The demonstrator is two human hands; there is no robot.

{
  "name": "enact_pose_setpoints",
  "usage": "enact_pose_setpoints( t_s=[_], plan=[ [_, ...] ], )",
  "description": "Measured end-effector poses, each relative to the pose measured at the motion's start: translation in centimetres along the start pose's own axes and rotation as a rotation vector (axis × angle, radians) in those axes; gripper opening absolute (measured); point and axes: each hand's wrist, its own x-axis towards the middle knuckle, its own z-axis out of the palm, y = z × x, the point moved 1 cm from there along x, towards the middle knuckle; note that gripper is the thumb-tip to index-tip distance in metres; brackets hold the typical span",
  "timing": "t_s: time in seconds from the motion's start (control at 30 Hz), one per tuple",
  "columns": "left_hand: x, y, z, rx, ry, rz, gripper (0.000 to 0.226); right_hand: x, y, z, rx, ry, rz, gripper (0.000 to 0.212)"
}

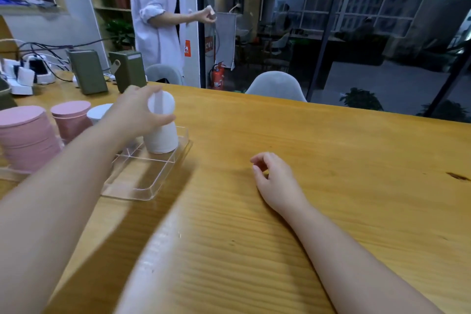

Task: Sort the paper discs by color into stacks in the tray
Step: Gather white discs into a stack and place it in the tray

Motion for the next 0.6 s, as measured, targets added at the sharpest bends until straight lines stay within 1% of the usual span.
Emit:
enact_pose_setpoints(
  t_s=[0.07,0.13,0.27,0.6],
  plan=[
    [0.3,-1.0,-0.2,0.027,-0.023,-0.018,0.073,-0.1,-0.3,0.4,-0.036,-0.03,-0.043,0.02],
    [0.4,-1.5,-0.3,0.034,-0.044,-0.031,0.066,-0.1,-0.4,0.6,-0.074,-0.06,-0.069,0.021],
    [0.4,-1.8,-0.2,0.028,-0.091,-0.054,0.058,0.0,-0.4,0.5,-0.059,-0.066,-0.048,0.021],
    [1.8,-1.9,-0.3,0.003,-0.179,-0.037,0.062,0.1,-0.5,0.4,-0.055,-0.107,-0.041,0.023]
  ],
)
